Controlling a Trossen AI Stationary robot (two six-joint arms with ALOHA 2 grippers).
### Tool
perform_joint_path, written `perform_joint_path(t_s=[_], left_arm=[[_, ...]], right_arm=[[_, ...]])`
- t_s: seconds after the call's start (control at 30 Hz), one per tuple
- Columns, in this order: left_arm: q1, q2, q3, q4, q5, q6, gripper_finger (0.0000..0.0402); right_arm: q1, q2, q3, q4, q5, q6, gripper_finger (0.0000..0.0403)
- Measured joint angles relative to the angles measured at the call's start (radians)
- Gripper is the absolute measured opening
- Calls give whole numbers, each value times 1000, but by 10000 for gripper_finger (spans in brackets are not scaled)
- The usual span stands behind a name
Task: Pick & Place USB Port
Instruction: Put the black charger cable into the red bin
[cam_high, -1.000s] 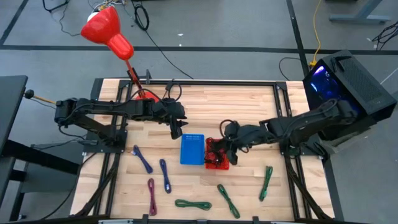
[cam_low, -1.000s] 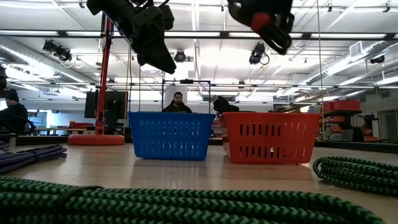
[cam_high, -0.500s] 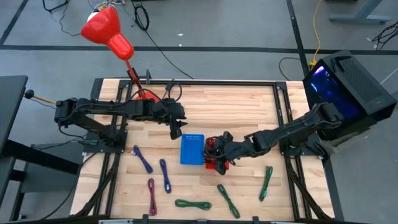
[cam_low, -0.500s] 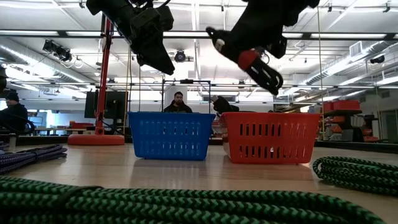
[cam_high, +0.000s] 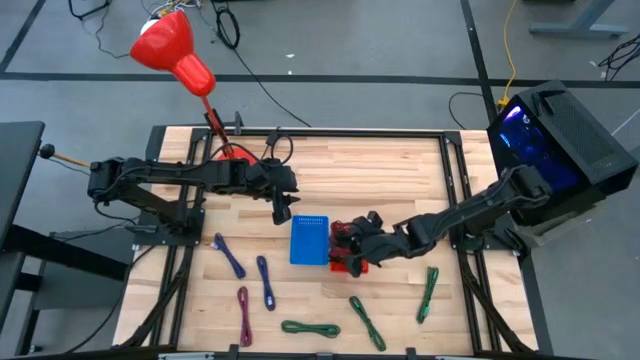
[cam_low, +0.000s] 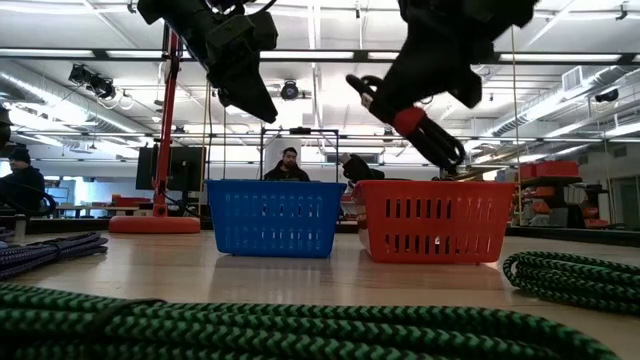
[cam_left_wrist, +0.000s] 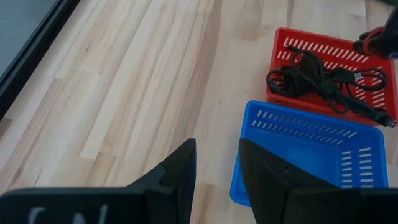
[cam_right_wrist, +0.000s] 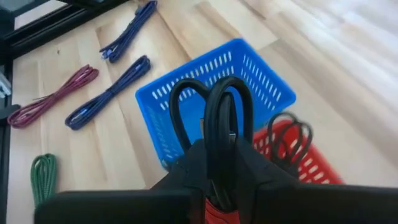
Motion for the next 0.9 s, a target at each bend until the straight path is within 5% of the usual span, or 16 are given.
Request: perform_joint_path(t_s=[0.6,0.9], left_arm=[[0,0,0,-3,0,-12,126],[0,0,0,-3,0,-19,126]], right_arm=[[3,1,-169,147,69,128,36],[1,1,-216,205,127,156,137]])
